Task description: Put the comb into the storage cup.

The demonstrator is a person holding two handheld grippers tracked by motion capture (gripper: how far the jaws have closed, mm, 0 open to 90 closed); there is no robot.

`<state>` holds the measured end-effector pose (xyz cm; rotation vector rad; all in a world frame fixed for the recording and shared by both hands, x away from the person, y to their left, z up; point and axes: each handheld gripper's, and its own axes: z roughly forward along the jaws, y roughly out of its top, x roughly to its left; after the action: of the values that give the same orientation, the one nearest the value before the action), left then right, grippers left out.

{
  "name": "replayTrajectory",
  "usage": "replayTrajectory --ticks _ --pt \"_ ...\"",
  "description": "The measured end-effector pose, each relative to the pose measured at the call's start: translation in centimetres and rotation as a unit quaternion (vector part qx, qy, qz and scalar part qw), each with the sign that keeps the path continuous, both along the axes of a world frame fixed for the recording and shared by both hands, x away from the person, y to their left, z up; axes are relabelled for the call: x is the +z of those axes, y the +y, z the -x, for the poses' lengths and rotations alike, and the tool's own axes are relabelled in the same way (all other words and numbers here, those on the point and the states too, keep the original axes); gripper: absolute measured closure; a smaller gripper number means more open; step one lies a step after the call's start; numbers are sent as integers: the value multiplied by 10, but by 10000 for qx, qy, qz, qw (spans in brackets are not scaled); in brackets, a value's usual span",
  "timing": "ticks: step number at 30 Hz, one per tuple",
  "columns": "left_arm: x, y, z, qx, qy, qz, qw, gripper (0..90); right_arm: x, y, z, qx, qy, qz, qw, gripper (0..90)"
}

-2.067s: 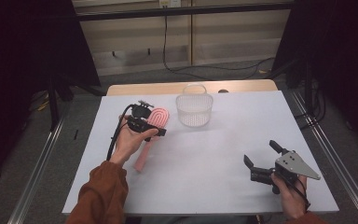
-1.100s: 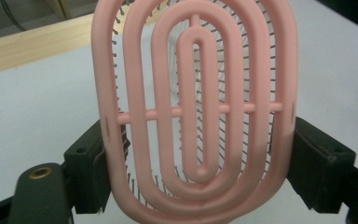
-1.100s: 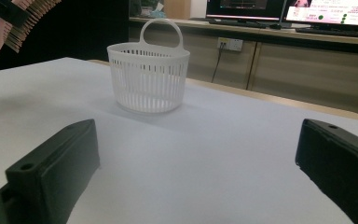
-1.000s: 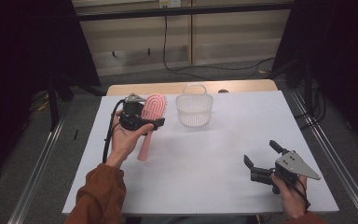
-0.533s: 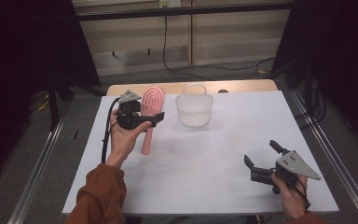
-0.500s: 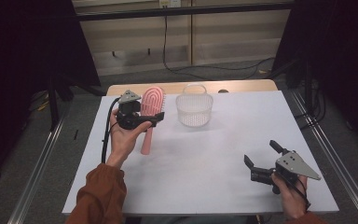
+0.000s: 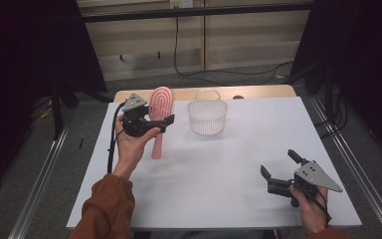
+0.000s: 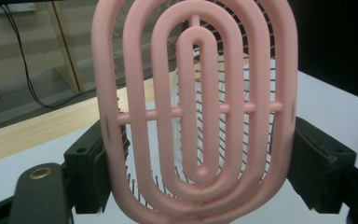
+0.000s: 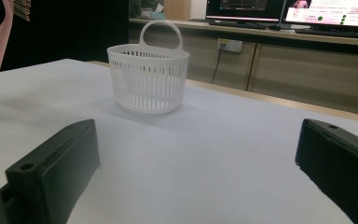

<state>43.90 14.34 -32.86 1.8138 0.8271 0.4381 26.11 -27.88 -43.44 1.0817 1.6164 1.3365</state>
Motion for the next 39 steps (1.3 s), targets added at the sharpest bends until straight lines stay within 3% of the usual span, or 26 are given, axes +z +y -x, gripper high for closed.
replayTrajectory --ticks 9,12,15,19,25,32,35,39 --pt "5 -5 0 26 -254 212 9995 199 0 0 0 2 2 -10 10000 0" --pt "6 -8 -2 67 -194 228 9995 199 0 0 0 -1 3 -11 10000 0" --pt "7 -10 -3 57 -289 207 9994 199 0 0 0 -4 4 -12 10000 0" --pt "9 -11 -5 87 -334 345 9988 199 0 0 1 3 5 -25 10000 0" --pt "15 -14 -9 21 -408 545 9977 199 0 0 1 -6 16 -26 10000 0" --pt "19 -20 -14 -71 -587 592 9965 199 0 0 1 -5 14 -33 10000 0" --pt "18 -22 -16 -47 -693 785 9945 199 0 0 1 2 13 -27 10000 0" --pt "15 -27 -20 15 -972 874 9914 199 0 0 1 7 19 -28 10000 0"
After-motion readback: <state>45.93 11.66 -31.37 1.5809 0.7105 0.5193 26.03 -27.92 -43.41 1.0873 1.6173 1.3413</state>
